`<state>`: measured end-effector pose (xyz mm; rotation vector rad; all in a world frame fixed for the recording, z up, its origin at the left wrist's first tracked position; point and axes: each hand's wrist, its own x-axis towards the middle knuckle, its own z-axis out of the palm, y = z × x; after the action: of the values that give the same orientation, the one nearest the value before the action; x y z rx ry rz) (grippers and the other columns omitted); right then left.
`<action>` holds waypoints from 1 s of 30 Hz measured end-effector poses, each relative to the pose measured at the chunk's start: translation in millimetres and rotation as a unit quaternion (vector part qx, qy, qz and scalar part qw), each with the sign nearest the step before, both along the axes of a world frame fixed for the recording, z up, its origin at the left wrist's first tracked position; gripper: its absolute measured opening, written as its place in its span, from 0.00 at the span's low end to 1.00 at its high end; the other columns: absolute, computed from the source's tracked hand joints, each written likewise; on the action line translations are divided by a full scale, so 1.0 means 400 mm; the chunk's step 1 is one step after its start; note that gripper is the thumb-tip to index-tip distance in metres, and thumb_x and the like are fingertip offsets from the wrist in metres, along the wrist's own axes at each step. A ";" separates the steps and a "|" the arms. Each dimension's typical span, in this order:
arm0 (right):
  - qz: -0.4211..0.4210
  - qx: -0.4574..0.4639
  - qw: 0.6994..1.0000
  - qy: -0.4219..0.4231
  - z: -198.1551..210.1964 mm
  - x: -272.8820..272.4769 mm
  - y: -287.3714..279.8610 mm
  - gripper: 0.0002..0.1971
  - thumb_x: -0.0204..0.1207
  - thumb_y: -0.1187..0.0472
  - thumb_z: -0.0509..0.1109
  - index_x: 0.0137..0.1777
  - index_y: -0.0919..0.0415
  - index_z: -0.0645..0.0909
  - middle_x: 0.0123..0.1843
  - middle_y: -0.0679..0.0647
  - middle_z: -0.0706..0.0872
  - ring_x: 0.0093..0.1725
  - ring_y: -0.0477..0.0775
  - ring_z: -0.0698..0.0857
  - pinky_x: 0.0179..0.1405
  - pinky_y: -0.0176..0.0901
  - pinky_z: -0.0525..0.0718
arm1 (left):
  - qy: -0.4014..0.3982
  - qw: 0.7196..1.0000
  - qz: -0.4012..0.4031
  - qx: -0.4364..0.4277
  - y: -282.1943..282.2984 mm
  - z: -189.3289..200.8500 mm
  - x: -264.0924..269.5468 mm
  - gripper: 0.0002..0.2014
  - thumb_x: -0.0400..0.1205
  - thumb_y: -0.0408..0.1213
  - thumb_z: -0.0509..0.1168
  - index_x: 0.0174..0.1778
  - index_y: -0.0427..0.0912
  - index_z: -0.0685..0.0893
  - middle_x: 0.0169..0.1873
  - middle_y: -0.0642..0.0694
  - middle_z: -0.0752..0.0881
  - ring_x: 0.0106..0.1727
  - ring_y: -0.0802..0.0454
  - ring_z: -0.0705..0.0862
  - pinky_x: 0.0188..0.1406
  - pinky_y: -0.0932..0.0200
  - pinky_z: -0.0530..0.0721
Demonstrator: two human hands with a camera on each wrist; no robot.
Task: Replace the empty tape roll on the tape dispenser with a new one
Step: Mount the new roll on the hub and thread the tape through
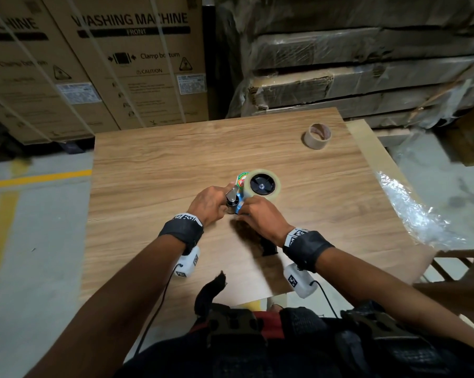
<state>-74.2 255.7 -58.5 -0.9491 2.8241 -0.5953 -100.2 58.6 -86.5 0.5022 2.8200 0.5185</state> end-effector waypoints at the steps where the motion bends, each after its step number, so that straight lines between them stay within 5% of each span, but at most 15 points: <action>1: -0.001 0.002 1.000 0.002 0.002 -0.001 -0.003 0.09 0.74 0.58 0.75 0.42 0.64 0.91 0.40 0.62 0.90 0.41 0.68 0.88 0.38 0.54 0.84 | -0.003 1.000 0.004 -0.005 0.001 0.000 0.000 0.28 0.72 0.32 0.70 0.70 0.37 0.82 0.65 0.38 0.87 0.55 0.35 0.87 0.47 0.47 0.84; 4: 0.000 0.002 1.000 0.023 0.004 0.000 -0.004 0.03 0.72 0.63 0.79 0.43 0.63 0.91 0.39 0.62 0.91 0.40 0.67 0.89 0.37 0.53 0.83 | -0.008 1.000 0.008 -0.008 0.002 -0.004 -0.003 0.27 0.71 0.35 0.69 0.69 0.36 0.83 0.64 0.38 0.87 0.54 0.35 0.87 0.45 0.46 0.84; 15: -0.081 -0.035 0.996 0.007 -0.016 0.002 -0.010 0.08 0.78 0.60 0.75 0.42 0.64 0.90 0.40 0.63 0.90 0.42 0.68 0.88 0.39 0.52 0.79 | 0.001 1.000 0.009 -0.011 0.002 -0.002 0.002 0.30 0.71 0.40 0.70 0.73 0.45 0.81 0.65 0.43 0.87 0.55 0.37 0.87 0.46 0.45 0.86; 22: -0.186 -0.152 0.971 0.000 -0.039 0.059 0.096 0.15 0.82 0.59 0.70 0.65 0.64 0.86 0.58 0.60 0.88 0.59 0.60 0.85 0.63 0.46 0.80 | 0.007 1.000 0.024 -0.019 0.006 0.000 0.005 0.27 0.74 0.38 0.72 0.72 0.44 0.82 0.65 0.43 0.87 0.57 0.37 0.86 0.47 0.46 0.85; 24: -0.264 -0.198 0.942 -0.059 -0.030 0.078 0.131 0.15 0.85 0.54 0.68 0.64 0.62 0.86 0.57 0.57 0.89 0.55 0.54 0.86 0.57 0.35 0.83 | 0.006 0.999 0.029 -0.019 0.008 0.003 0.008 0.31 0.75 0.38 0.72 0.76 0.46 0.78 0.59 0.41 0.89 0.56 0.36 0.86 0.46 0.46 0.85; 26: -0.312 -0.199 0.912 -0.175 -0.032 0.087 0.156 0.18 0.85 0.44 0.67 0.53 0.58 0.88 0.46 0.50 0.89 0.45 0.48 0.85 0.43 0.28 0.79 | 0.005 0.999 0.036 -0.020 0.010 0.009 0.011 0.33 0.75 0.38 0.71 0.78 0.47 0.76 0.55 0.40 0.89 0.54 0.35 0.86 0.44 0.46 0.85; 28: -0.306 -0.183 0.886 -0.296 -0.052 0.089 0.172 0.30 0.78 0.29 0.65 0.38 0.60 0.83 0.36 0.47 0.84 0.36 0.48 0.78 0.40 0.42 0.76 | 0.005 0.999 0.038 -0.020 0.013 0.015 0.014 0.35 0.75 0.38 0.71 0.81 0.48 0.73 0.52 0.39 0.90 0.53 0.35 0.86 0.44 0.45 0.85; 30: -0.297 -0.238 0.821 -0.426 -0.071 0.092 0.168 0.37 0.69 0.25 0.72 0.41 0.65 0.87 0.41 0.53 0.90 0.39 0.51 0.82 0.48 0.51 0.83 | 0.007 0.999 0.037 -0.019 0.015 0.020 0.017 0.36 0.74 0.38 0.71 0.82 0.49 0.71 0.50 0.38 0.90 0.52 0.34 0.86 0.44 0.45 0.85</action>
<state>-37.4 322.9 -87.1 0.2392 2.0808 -1.4016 -93.2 64.5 -78.4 0.3974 2.8645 0.4756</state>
